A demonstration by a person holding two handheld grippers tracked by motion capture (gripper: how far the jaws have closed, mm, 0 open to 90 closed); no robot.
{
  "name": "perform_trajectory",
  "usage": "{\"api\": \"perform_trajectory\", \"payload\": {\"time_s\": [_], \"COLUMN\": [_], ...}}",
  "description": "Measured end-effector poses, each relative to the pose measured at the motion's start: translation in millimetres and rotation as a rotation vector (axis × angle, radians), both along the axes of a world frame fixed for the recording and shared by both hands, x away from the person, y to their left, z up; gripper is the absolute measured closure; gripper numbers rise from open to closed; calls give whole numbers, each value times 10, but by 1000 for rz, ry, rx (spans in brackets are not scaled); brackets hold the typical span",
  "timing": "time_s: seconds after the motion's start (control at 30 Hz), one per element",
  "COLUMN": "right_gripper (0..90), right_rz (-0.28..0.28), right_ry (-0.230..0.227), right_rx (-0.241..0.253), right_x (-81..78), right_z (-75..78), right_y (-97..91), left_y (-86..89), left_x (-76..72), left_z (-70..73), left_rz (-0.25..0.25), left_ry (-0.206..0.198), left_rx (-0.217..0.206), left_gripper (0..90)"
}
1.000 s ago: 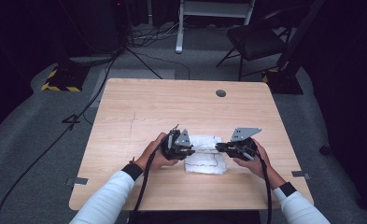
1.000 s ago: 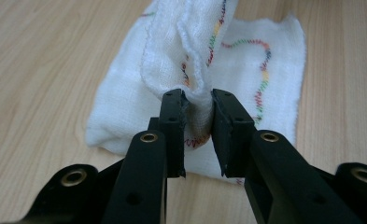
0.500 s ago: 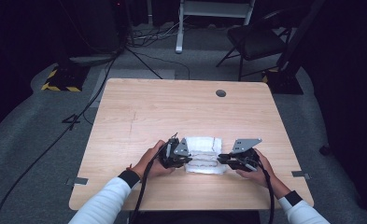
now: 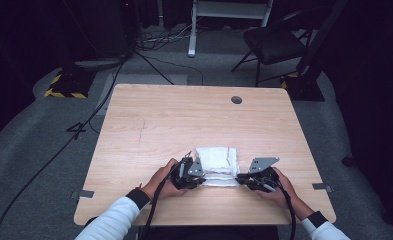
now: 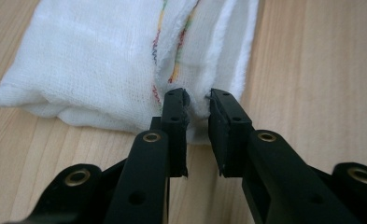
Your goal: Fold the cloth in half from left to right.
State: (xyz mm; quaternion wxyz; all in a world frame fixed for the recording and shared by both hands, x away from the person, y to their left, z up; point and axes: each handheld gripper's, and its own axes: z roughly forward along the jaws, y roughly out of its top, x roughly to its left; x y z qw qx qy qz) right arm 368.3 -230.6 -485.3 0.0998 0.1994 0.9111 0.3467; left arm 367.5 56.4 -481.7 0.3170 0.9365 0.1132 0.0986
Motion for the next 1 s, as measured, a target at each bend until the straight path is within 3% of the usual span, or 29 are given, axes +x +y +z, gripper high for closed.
{"api": "perform_trajectory", "payload": {"time_s": [0.13, 0.3, 0.43, 0.57, 0.63, 0.7, 0.77, 1.0], "right_gripper": [797, 797, 798, 798, 799, 799, 799, 794], "right_rz": [-9, -46, -79, -109, -125, -143, -152, -159], "right_ry": [-1, -44, -51, -74, -61, -68, -69, -41], "right_rx": [7, 2, 16, -4, -3, -9, -10, -4], "right_x": [26, 73, 168, 283, 357, 425, 491, 669], "right_z": [-14, -32, -49, -44, -40, -39, -39, -31], "right_y": [2, 35, 36, 54, 62, 71, 81, 112], "left_y": [-18, 41, 32, 15, 11, 11, 12, 54], "left_x": [27, 187, 316, 486, 568, 647, 709, 883], "left_z": [-13, -52, -49, -50, -51, -49, -55, -53], "left_rz": [-3, -26, -11, 6, 9, 21, 27, 86], "left_ry": [-6, 27, 10, 12, 6, 25, 8, 46], "left_rx": [4, -51, -38, -40, -41, -46, -44, -67], "left_gripper": [765, 766, 766, 766, 767, 766, 767, 757]}}
